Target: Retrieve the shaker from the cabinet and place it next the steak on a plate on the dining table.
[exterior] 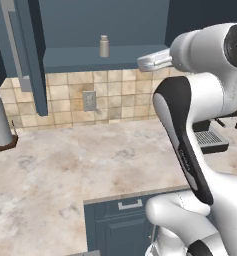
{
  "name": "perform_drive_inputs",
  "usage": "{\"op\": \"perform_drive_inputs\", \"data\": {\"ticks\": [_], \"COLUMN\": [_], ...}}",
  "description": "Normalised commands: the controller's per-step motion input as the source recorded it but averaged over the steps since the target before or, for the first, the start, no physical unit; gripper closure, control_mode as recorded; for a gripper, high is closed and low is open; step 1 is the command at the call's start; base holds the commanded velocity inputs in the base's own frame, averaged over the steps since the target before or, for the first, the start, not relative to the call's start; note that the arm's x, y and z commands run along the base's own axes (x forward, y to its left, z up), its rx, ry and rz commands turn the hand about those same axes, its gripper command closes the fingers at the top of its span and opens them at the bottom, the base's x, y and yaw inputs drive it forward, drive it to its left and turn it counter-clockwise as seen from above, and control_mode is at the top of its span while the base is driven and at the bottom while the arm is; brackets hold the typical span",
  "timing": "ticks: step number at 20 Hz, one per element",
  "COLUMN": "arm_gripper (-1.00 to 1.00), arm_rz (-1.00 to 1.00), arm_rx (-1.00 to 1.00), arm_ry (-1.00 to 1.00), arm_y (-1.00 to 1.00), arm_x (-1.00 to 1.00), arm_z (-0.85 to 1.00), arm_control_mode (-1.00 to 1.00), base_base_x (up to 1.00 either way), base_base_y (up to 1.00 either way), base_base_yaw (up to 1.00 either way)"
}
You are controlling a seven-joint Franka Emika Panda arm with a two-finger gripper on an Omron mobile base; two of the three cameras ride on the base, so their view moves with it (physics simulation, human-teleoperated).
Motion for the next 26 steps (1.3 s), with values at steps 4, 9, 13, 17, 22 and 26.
{"op": "perform_drive_inputs", "data": {"ticks": [4,9,13,17,22,26], "arm_gripper": [-1.00,-1.00,-1.00,-1.00,-1.00,-1.00], "arm_rz": [0.09,0.02,0.00,0.00,0.00,0.00], "arm_rx": [0.10,0.10,0.04,0.00,0.07,0.04], "arm_ry": [-0.02,-0.06,-0.05,0.00,0.00,0.00], "arm_y": [0.03,0.10,0.23,0.24,0.22,0.10], "arm_x": [0.14,0.29,0.42,0.47,0.65,0.54], "arm_z": [-0.05,-0.18,-0.11,0.00,0.00,0.00], "arm_control_mode": [-1.00,-1.00,-1.00,-1.00,-1.00,-1.00], "base_base_x": [0.00,0.00,0.00,0.00,0.00,0.00], "base_base_y": [0.00,0.00,0.00,0.00,0.00,0.00], "base_base_yaw": [0.00,0.00,0.00,0.00,0.00,0.00]}}
